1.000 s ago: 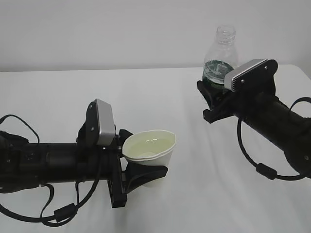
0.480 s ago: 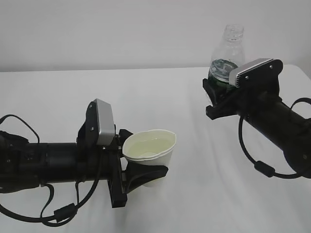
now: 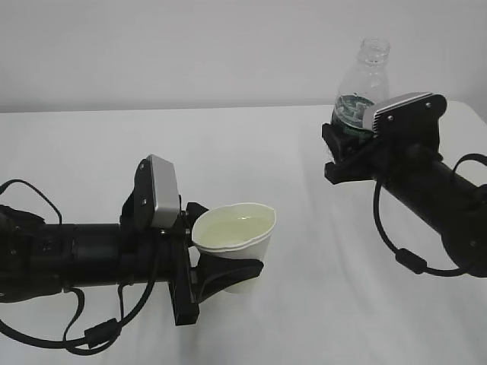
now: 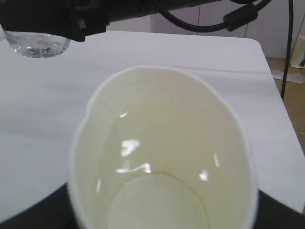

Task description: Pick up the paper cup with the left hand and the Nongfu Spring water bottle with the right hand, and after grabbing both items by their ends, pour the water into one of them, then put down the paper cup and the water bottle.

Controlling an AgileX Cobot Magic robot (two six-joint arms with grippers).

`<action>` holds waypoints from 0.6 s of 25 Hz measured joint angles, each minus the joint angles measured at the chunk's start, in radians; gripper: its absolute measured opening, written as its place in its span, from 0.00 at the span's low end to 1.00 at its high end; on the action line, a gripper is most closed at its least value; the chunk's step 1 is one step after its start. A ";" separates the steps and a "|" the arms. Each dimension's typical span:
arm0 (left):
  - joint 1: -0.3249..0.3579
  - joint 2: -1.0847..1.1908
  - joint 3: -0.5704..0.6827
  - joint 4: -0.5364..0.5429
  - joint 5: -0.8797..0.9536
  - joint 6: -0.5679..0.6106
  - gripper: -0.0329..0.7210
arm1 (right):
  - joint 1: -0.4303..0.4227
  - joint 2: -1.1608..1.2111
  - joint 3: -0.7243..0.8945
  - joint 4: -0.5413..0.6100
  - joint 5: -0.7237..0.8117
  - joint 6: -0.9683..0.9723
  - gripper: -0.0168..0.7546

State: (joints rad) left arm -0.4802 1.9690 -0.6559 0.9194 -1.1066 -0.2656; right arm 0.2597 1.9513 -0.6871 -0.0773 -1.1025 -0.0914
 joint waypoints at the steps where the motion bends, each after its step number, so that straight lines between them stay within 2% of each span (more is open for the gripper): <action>1: 0.000 0.000 0.000 0.000 0.000 0.000 0.60 | 0.000 0.006 -0.005 0.000 0.004 0.005 0.60; 15: 0.000 0.000 0.000 0.000 0.000 0.000 0.60 | 0.000 0.127 -0.063 0.024 0.021 0.016 0.60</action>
State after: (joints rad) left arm -0.4802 1.9690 -0.6559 0.9194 -1.1066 -0.2656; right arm 0.2597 2.0783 -0.7496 -0.0532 -1.0819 -0.0750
